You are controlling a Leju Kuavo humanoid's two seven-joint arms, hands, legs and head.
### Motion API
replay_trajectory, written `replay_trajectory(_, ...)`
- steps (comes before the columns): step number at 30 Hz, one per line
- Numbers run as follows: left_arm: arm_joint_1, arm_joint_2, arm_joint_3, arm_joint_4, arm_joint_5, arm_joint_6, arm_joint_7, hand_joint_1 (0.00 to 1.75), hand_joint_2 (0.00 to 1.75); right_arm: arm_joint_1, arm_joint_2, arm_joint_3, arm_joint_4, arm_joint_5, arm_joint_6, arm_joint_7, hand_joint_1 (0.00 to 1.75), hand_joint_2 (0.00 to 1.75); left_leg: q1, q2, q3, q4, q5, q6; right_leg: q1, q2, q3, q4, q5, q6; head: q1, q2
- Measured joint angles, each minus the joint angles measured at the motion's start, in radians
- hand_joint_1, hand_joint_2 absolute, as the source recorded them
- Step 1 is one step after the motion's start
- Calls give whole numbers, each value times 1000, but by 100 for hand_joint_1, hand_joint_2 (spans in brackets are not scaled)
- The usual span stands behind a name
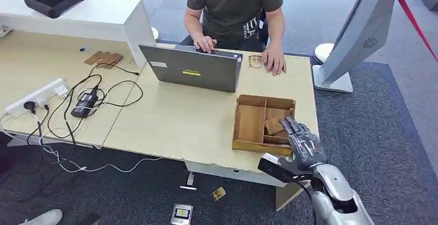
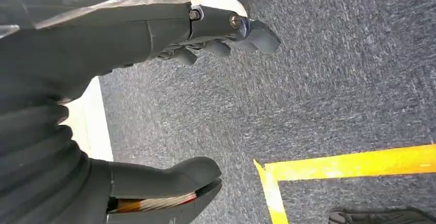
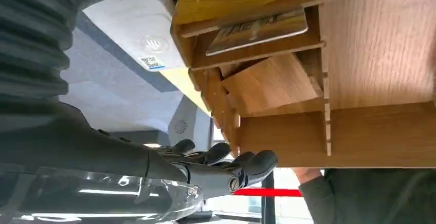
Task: Pass the card to the sensor for recognition and then transmit it.
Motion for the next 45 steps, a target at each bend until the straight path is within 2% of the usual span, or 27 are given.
replay_trajectory(10,-6,0,0,0,-13,0,1,0,175,-15,3,16,42,-5,-27,2,0,175,0,0,0,0,0,0,0,0,0,0,0,0,0,0)
replay_trajectory(45,-18,-6,0,0,-32,0,7,0,175,-35,8,37,100,-19,-46,16,0,175,0,0,0,0,0,0,0,0,0,0,0,0,0,0)
